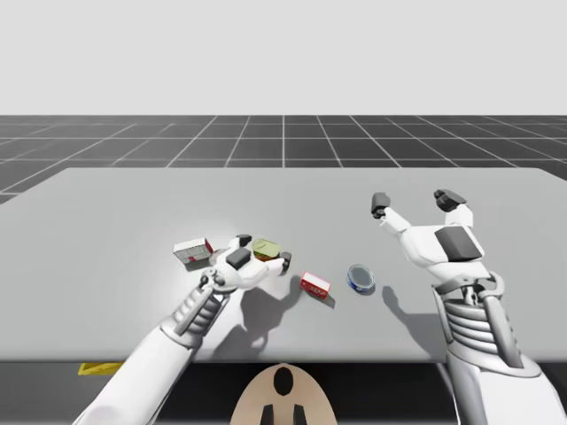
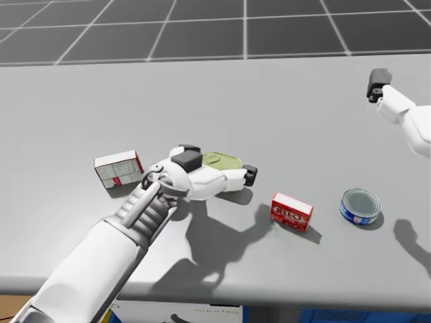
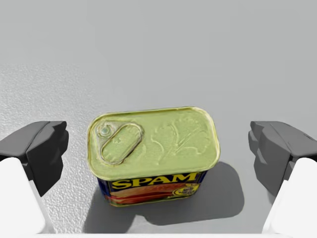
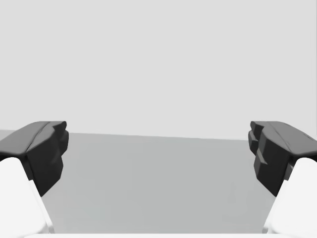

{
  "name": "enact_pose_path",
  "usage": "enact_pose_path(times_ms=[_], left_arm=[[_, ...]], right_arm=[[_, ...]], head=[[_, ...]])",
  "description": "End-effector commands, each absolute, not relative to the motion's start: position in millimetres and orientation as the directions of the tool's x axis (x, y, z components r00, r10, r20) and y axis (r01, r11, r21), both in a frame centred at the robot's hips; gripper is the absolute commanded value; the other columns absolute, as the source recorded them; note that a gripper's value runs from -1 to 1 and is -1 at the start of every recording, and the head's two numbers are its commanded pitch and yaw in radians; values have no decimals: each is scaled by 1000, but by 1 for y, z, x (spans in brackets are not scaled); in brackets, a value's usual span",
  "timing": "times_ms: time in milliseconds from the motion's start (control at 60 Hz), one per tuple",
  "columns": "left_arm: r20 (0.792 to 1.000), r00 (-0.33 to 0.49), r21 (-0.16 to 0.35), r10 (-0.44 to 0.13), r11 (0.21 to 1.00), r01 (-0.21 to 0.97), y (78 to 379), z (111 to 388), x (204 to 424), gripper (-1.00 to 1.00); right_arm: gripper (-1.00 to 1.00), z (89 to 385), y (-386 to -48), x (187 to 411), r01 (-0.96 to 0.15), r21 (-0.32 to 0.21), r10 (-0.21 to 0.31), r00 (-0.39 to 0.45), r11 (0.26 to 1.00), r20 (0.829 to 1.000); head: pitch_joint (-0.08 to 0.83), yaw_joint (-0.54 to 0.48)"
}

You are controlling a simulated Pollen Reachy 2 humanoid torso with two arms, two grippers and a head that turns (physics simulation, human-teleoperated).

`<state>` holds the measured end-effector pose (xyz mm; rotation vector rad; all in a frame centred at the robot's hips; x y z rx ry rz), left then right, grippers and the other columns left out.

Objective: Grasp the can of spam and hold it up.

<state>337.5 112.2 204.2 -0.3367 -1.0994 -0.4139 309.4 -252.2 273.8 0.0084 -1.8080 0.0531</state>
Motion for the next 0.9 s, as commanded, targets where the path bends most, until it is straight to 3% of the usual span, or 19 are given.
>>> enact_pose_path(times_ms=[17,400,417,433,467,483,700,900], left_arm=[[797,549,17,-250,919,394,106,196,344,-1000],[755,600,26,-263,928,372,104,174,360,-1000],[755,600,27,-263,928,372,104,174,360,-815],[755,601,26,-262,928,372,104,173,360,-216],[754,603,22,-261,927,374,104,173,360,764],[753,604,21,-261,927,375,104,173,359,964],[754,594,25,-281,916,401,102,172,352,1000],[753,595,25,-282,915,402,103,170,351,1000]], right_arm=[[-1000,275,-253,309,-34,-28,19,-236,999,971],[-1000,275,-255,309,-31,-26,18,-240,999,971],[-1000,276,-256,309,-31,-26,18,-241,999,970],[-1000,276,-256,309,-31,-26,18,-241,999,970],[-1000,276,-255,309,-30,-26,18,-241,999,970],[-1000,276,-256,309,-30,-25,17,-241,999,970],[-1000,276,-256,308,-29,-23,15,-242,999,970],[-1000,275,-256,309,-28,-22,15,-238,999,971]], head=[[613,98],[612,97],[612,95],[612,95],[611,95],[611,94],[568,99],[414,113]])
